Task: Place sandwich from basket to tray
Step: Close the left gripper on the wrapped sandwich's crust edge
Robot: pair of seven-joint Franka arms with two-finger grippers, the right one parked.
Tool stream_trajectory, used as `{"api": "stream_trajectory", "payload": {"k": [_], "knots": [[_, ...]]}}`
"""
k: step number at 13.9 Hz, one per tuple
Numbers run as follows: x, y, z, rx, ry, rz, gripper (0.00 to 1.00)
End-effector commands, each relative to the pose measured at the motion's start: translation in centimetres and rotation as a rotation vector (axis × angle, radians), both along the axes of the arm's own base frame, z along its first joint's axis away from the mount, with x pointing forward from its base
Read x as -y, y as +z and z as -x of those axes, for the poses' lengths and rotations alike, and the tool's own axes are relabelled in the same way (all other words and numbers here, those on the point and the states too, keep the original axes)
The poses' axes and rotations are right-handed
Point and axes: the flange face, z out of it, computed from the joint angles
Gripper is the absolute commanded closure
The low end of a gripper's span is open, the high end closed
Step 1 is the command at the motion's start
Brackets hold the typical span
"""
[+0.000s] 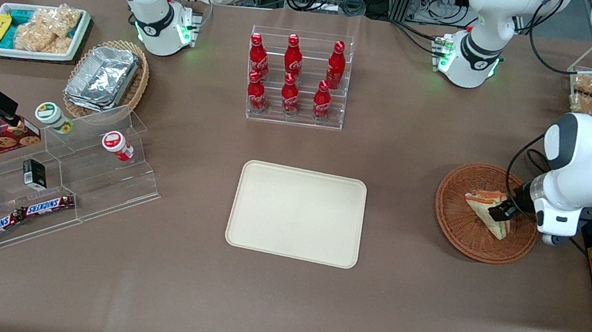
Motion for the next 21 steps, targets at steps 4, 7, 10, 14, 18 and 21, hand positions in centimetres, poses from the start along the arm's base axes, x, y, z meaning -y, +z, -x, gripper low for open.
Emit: {"api": "stream_trajectory", "payload": {"k": [4,7,10,14,18,21], "knots": [[-1.6,-1.9,1.0,-0.004,0.018,-0.015,0.09],[-2.1,-2.9,0.9,-0.006,0.026,-0.013,0.1],[-2.0,-4.8,1.1,0.013,0.023,-0.008,0.1],[-1.9,-6.1,1.5,0.012,0.025,-0.004,0.1],[-1.4,-6.8,1.4,0.014,0.046,-0.002,0.35],[-1.3,-5.8,1.0,0.034,0.046,-0.004,0.74]]}}
